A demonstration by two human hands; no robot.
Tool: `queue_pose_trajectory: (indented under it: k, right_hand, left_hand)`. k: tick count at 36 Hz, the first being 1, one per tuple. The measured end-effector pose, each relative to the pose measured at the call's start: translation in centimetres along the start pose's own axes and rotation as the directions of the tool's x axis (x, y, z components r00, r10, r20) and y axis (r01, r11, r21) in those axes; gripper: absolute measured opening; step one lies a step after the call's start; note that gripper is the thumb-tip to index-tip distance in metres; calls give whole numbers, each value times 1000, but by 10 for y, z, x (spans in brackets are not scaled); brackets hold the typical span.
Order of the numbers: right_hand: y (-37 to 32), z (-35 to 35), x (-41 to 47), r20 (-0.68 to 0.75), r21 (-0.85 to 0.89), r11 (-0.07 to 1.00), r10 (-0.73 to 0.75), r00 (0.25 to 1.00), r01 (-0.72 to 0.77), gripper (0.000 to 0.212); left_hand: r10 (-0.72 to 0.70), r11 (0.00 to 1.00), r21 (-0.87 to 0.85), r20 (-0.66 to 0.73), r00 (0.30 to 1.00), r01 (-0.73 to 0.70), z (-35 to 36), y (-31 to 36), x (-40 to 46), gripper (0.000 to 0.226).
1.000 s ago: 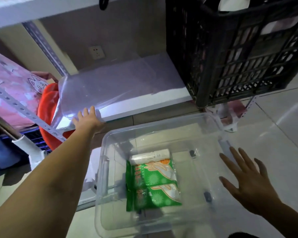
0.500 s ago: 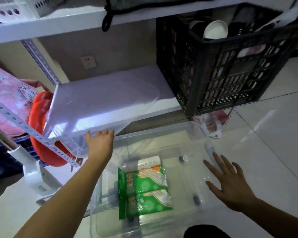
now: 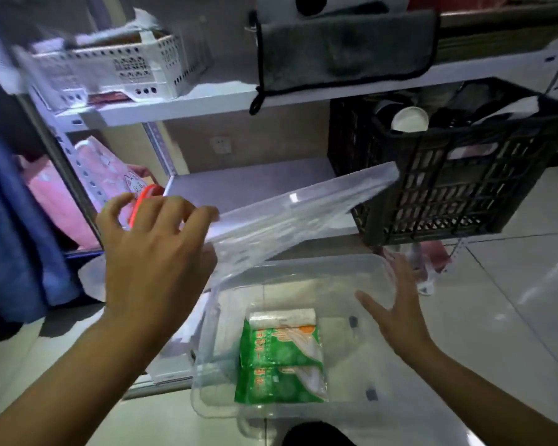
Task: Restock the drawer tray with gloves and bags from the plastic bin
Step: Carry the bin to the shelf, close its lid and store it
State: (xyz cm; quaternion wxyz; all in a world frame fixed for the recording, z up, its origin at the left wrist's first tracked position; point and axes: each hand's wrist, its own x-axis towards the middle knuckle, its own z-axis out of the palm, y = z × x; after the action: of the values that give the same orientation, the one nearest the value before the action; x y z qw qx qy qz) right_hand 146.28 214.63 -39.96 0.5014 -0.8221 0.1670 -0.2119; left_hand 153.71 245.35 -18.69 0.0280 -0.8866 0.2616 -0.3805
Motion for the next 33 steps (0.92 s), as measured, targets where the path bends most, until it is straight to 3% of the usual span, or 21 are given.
queue_pose_trajectory:
  k: [4, 7, 9, 11, 17, 22, 25, 27, 29, 33]
  right_hand:
    - [-58, -13, 54, -135, 397, 918, 57, 989, 2, 81]
    - [-71, -24, 65, -175, 512, 857, 50, 983, 48, 48]
    - [-66, -29, 60, -211, 425, 905, 86, 974, 12, 25]
    - [-51, -34, 49, -196, 280, 959, 108, 975, -49, 17]
    - [-24, -58, 44, -77, -46, 985, 165, 983, -169, 9]
    - [-9, -61, 68, -113, -243, 920, 287, 951, -307, 13]
    - [14, -44, 59, -57, -407, 849, 345, 937, -338, 70]
    - [37, -27, 41, 85, -581, 768, 386, 918, -270, 91]
    - [67, -11, 15, 185, -725, 666, 437, 880, -178, 80]
    - [90, 7, -11, 170, -791, 606, 349, 922, -83, 59]
  left_hand:
    - [-28, 998, -64, -153, 988, 18, -24, -20, 27, 34]
    - [-103, 985, -154, -136, 985, 81, -18, -32, 40, 36]
    - [-164, 974, -171, -94, 982, 147, -5, -37, 41, 35]
    - [-179, 960, -218, 6, 984, 175, 13, -42, 37, 35]
    - [-161, 910, -319, 316, 935, 265, 91, -39, 25, 38]
    - [-169, 918, -280, 368, 914, 282, 163, -18, 27, 41]
    - [-235, 889, -223, 529, 816, 400, 197, 18, -10, 61]
    - [-167, 877, -209, 713, 681, 434, 217, 52, -59, 72]
    - [-85, 887, -191, 828, 554, 421, 230, 78, -112, 76]
    - [-98, 907, -163, 813, 574, 387, 244, 88, -154, 77]
